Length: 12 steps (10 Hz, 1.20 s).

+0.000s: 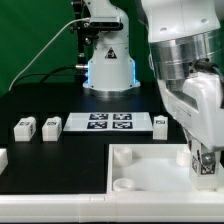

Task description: Assemble one leg

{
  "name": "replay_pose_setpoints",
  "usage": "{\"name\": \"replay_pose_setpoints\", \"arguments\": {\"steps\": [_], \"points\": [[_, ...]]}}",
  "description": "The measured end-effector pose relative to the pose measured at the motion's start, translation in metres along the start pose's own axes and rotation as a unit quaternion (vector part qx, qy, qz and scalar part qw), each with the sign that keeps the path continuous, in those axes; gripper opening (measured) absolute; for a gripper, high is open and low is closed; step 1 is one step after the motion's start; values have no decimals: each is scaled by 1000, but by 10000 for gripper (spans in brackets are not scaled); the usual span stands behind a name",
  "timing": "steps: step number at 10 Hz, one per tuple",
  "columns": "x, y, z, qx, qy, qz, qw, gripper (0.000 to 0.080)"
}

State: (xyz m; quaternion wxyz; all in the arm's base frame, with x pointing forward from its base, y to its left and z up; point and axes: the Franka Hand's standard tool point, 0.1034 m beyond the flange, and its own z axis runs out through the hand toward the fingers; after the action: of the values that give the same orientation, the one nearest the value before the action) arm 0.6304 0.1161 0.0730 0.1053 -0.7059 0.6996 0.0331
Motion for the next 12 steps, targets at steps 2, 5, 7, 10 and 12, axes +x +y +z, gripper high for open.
{"name": "replay_pose_setpoints", "arguments": {"steps": [2, 5, 7, 10, 12], "points": [[-6, 1, 2, -1, -4, 63, 998, 296], [-6, 2, 2, -1, -4, 31, 1000, 383], [-8, 6, 1, -22, -1, -177, 984, 562], [-10, 6, 1, -24, 0, -340, 940, 644], [-10, 6, 1, -25, -1, -421, 907, 648]]}}
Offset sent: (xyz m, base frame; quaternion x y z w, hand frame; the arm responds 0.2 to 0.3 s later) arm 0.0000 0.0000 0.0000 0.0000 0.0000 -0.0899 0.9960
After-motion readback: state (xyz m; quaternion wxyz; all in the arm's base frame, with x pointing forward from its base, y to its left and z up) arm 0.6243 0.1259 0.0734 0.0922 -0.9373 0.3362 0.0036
